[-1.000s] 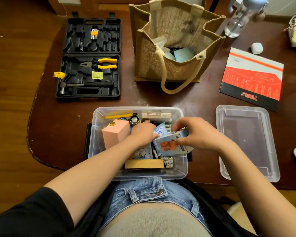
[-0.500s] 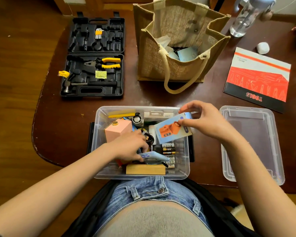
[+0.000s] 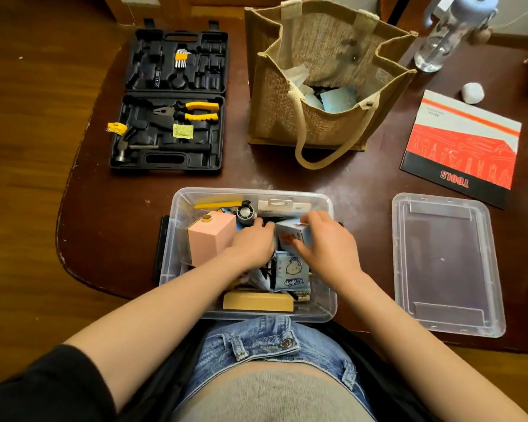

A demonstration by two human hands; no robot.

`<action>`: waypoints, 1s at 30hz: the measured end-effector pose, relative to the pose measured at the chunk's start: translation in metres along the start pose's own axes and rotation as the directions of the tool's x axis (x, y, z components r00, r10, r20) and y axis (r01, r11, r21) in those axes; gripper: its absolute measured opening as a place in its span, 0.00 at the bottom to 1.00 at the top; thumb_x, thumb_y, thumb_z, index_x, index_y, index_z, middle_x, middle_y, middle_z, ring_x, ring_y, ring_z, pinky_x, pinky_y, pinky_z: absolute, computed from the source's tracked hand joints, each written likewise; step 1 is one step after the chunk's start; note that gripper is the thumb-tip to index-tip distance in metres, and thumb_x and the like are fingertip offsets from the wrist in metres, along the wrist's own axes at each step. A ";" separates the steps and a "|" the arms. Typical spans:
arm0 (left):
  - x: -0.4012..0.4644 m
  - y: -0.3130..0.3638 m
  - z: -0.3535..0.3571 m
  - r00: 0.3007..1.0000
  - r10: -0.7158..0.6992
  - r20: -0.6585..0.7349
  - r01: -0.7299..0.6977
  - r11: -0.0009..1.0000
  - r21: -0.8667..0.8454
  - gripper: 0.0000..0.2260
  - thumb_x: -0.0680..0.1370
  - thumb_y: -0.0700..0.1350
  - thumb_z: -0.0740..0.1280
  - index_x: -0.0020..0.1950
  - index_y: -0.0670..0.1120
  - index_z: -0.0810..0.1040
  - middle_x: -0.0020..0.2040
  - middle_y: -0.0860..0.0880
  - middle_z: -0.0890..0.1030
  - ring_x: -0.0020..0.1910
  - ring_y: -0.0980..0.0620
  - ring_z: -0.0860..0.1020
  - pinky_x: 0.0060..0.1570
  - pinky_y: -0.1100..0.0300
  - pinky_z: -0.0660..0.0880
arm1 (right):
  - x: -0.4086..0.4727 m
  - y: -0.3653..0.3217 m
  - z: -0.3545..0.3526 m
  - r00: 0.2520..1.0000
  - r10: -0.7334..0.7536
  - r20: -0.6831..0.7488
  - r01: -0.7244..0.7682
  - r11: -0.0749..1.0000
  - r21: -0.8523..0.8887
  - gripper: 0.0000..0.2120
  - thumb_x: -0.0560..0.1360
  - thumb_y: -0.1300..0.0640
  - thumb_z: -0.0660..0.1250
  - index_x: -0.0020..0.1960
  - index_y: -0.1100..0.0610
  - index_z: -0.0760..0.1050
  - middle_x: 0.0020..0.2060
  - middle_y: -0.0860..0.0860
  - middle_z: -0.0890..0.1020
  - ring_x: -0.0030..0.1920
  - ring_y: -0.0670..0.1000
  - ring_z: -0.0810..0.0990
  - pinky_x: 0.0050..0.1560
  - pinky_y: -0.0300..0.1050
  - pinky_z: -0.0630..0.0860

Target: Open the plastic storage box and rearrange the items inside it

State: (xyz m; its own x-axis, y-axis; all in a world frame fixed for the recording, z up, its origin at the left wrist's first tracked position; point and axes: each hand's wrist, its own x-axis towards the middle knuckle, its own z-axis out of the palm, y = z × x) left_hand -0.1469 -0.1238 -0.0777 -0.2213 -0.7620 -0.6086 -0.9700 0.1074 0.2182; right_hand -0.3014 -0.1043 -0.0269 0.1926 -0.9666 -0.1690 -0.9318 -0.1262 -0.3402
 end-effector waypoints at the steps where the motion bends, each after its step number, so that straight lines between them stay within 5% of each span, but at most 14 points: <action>1: 0.005 0.001 0.004 1.000 -0.010 0.005 0.010 1.000 0.022 0.23 0.80 0.46 0.60 0.73 0.44 0.59 0.68 0.40 0.66 0.58 0.38 0.75 0.48 0.49 0.73 | 0.000 0.000 0.001 1.000 0.010 0.007 -0.010 1.000 -0.002 0.15 0.74 0.46 0.67 0.55 0.54 0.71 0.49 0.50 0.77 0.46 0.52 0.77 0.35 0.42 0.66; 4: 0.016 -0.001 0.015 0.996 -0.043 0.073 0.039 0.998 0.044 0.30 0.79 0.50 0.61 0.77 0.45 0.51 0.69 0.40 0.67 0.62 0.39 0.73 0.53 0.49 0.72 | 0.000 -0.001 0.000 0.999 0.047 0.021 -0.048 0.999 0.015 0.17 0.74 0.44 0.67 0.55 0.54 0.71 0.50 0.50 0.77 0.44 0.53 0.77 0.34 0.42 0.67; 7: 0.022 -0.006 0.015 0.999 -0.010 0.031 0.011 1.000 -0.028 0.33 0.75 0.52 0.67 0.75 0.47 0.55 0.65 0.43 0.73 0.61 0.41 0.74 0.52 0.50 0.73 | 0.001 -0.001 -0.004 0.994 0.094 0.057 -0.097 0.994 0.047 0.19 0.72 0.45 0.68 0.57 0.55 0.71 0.51 0.51 0.78 0.47 0.53 0.78 0.38 0.44 0.71; 13: 0.017 -0.010 0.019 0.994 -0.040 -0.100 0.019 0.980 -0.200 0.21 0.73 0.47 0.67 0.64 0.48 0.66 0.54 0.45 0.80 0.51 0.42 0.79 0.40 0.54 0.74 | -0.001 0.000 -0.015 0.987 0.158 0.037 -0.161 0.975 0.154 0.17 0.70 0.47 0.69 0.54 0.54 0.73 0.47 0.50 0.81 0.45 0.52 0.79 0.38 0.43 0.70; 20: 0.029 0.000 0.022 0.977 -0.204 -0.067 0.198 0.976 -0.092 0.16 0.77 0.56 0.63 0.53 0.43 0.75 0.53 0.43 0.80 0.52 0.42 0.79 0.39 0.56 0.69 | -0.003 -0.002 -0.019 0.989 0.145 -0.009 -0.143 0.982 0.121 0.19 0.71 0.46 0.68 0.56 0.56 0.72 0.50 0.51 0.79 0.50 0.53 0.77 0.45 0.48 0.76; 30: 0.032 0.003 0.015 0.931 -0.362 0.046 0.348 0.843 -0.410 0.15 0.72 0.55 0.70 0.42 0.45 0.72 0.43 0.47 0.78 0.42 0.45 0.77 0.37 0.57 0.70 | -0.008 0.002 -0.016 0.994 0.106 -0.029 -0.102 0.988 0.120 0.20 0.76 0.49 0.65 0.64 0.56 0.68 0.57 0.52 0.75 0.55 0.53 0.75 0.48 0.46 0.73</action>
State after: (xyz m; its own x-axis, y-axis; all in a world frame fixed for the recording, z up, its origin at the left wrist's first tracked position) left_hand -0.1582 -0.1385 -0.1084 0.1403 -0.7187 -0.6810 -0.8534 -0.4365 0.2849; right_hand -0.3099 -0.1006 -0.0118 0.0839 -0.9806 -0.1770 -0.9029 0.0003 -0.4298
